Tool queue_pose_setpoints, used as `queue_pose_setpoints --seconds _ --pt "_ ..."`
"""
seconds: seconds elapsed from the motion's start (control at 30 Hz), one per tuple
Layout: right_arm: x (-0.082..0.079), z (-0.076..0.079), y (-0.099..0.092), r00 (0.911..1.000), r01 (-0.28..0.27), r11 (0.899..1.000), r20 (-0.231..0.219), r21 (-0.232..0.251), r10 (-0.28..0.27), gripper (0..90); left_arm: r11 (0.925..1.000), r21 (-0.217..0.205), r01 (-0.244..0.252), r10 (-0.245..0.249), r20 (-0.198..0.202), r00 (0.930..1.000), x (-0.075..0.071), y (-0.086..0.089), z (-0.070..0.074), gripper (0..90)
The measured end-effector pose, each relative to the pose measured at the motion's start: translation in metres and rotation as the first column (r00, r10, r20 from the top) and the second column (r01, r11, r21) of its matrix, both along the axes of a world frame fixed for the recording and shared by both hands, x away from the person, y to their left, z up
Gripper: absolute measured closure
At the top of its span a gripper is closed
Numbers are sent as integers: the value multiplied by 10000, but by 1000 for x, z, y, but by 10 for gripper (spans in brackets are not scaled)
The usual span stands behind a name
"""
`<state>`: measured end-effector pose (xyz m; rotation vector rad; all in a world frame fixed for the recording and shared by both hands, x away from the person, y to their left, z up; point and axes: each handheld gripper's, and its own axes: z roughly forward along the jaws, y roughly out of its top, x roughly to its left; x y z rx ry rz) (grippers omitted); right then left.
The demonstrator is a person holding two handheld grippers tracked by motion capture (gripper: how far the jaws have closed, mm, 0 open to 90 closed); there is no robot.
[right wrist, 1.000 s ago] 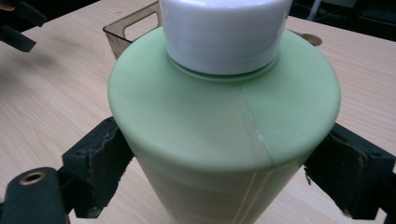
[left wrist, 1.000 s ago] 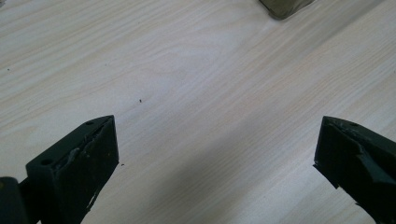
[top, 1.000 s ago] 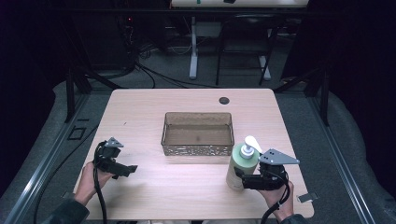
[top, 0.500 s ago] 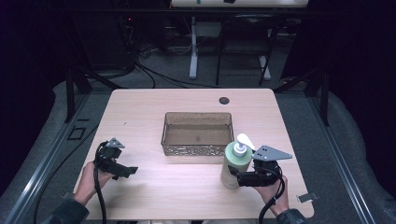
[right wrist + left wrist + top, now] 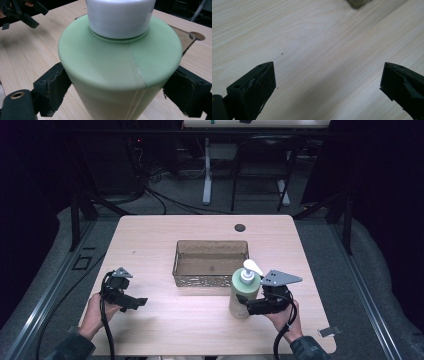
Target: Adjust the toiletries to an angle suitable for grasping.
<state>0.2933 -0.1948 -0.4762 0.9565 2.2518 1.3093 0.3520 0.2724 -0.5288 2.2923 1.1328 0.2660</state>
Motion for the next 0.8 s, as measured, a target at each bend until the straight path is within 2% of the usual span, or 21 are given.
queue_pose_setpoints --seconds 0.8 --pt "18 -1 18 9953 -964 9953 12 59 964 118 9999 20 123 -122 -37 9999 1 -1 0 1"
